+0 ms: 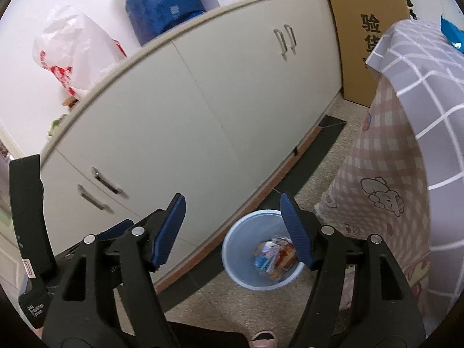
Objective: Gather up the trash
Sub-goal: 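Move both open grippers back over the table toward the remaining wrappers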
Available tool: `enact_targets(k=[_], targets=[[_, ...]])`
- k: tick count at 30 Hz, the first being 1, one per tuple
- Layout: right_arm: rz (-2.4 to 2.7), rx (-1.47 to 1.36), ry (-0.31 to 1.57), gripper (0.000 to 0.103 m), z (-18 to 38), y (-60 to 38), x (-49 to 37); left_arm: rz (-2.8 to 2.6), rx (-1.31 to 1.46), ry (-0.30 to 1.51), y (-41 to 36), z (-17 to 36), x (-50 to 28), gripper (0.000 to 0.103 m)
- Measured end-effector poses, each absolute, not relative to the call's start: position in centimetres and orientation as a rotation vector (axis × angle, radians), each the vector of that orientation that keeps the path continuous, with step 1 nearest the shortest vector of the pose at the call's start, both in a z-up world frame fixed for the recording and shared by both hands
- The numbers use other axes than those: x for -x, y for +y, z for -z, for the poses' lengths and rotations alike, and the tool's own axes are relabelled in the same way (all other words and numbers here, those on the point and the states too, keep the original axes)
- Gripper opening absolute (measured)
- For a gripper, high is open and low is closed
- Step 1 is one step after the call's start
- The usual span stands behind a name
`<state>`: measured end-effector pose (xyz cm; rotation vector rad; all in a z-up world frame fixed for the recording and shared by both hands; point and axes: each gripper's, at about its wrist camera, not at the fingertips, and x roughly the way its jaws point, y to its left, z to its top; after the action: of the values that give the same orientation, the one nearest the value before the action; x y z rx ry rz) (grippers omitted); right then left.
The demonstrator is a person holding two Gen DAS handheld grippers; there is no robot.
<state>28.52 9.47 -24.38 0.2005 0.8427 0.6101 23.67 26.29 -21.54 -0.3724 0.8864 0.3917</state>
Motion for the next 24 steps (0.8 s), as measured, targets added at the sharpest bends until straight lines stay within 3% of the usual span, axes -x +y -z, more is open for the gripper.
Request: enact_targets(k=[12, 24], targets=[[-0.707, -0.263, 0.692, 0.071, 15.8, 6.4, -24.1, -0.404, 0.427, 0.657, 23.9, 11.8, -18.3, 0.072], [-0.548, -0.262, 0.566, 0.077, 10.8, -5.1, -25.5, -0.221, 0.317, 0.635, 12.1, 7.5, -22.9, 0.077]])
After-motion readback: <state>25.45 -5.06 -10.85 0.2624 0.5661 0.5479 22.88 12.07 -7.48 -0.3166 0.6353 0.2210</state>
